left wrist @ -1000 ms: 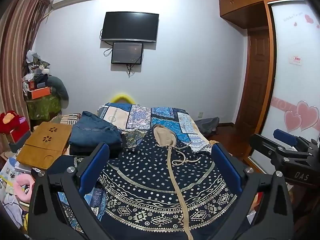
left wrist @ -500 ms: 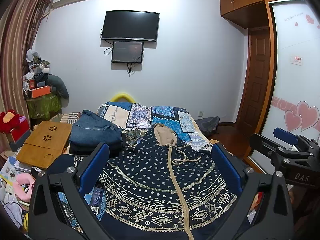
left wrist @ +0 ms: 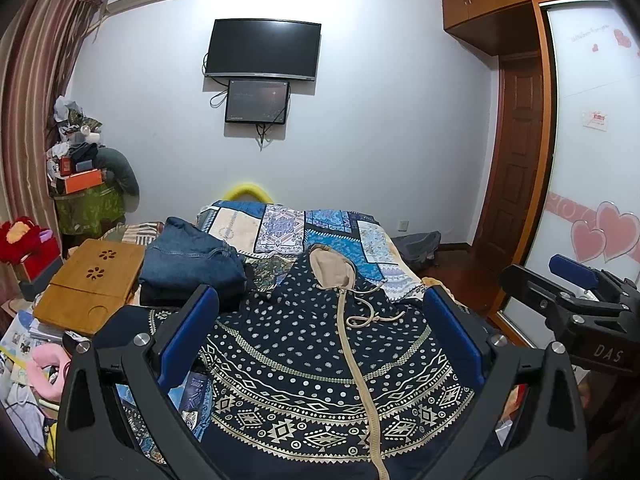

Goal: Fold large clothes

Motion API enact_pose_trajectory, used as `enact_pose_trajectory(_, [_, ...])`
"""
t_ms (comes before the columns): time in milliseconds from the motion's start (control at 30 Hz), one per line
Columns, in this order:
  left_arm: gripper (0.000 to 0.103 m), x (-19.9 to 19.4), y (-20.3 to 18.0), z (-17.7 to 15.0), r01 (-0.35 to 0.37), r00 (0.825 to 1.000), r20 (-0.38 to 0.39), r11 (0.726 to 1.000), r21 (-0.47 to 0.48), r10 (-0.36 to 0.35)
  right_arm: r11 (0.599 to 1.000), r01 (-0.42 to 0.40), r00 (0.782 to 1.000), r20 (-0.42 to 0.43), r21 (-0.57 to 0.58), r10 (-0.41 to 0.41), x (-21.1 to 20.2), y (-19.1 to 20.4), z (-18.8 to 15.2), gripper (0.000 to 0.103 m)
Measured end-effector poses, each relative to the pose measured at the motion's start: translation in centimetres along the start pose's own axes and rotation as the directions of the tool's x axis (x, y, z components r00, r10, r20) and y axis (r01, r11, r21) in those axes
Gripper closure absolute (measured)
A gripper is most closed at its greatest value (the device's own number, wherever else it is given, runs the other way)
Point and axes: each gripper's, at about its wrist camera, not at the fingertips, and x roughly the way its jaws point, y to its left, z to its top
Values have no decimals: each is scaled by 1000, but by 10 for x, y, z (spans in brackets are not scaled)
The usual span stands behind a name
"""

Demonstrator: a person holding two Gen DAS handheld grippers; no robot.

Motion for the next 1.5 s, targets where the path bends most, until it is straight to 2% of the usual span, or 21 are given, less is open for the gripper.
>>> enact_pose_trajectory(467, [0, 15, 11, 0, -11, 999, -37, 998, -60, 8, 1000, -5, 1000, -15, -15, 5, 10, 6, 2, 0])
enact_pose_trajectory(700, [0, 28, 34, 8, -72, 997, 28, 996, -56, 73, 1000, -6, 999, -34, -28, 5, 25, 10, 6, 0])
enact_pose_trajectory(833, [0, 42, 59, 19, -135, 989, 56, 989, -62, 139, 999, -3, 999, -43, -36, 2, 36, 11, 8, 0])
enact_pose_trajectory(900, [0, 51, 71, 23, -173, 983, 46, 983, -54, 175, 999, 2, 998, -58, -42, -4, 46, 11, 9, 0])
enact_pose_trajectory(1100, [0, 94, 124, 26, -273, 962, -24, 957, -93, 272, 998, 25, 994, -100, -61, -31, 88, 8, 9, 0])
enact_pose_trajectory(1300, [0, 143, 191, -5, -346, 930, -187, 925, -159, 316, 994, 54, 979, -191, -96, -71, 146, -1, 10, 0])
enact_pose_trajectory(1367, [0, 154, 217, -18, -374, 915, -240, 907, -196, 325, 996, 25, 969, -244, -84, -45, 166, -5, 8, 0])
enact_pose_trajectory(1433, [0, 166, 249, -35, -412, 890, -313, 878, -243, 331, 999, -4, 955, -298, -45, -9, 186, -11, 4, 0])
enact_pose_trajectory(1500, [0, 177, 271, -50, -429, 872, -374, 861, -275, 315, 1000, -17, 940, -342, -3, 15, 202, -16, -1, 0])
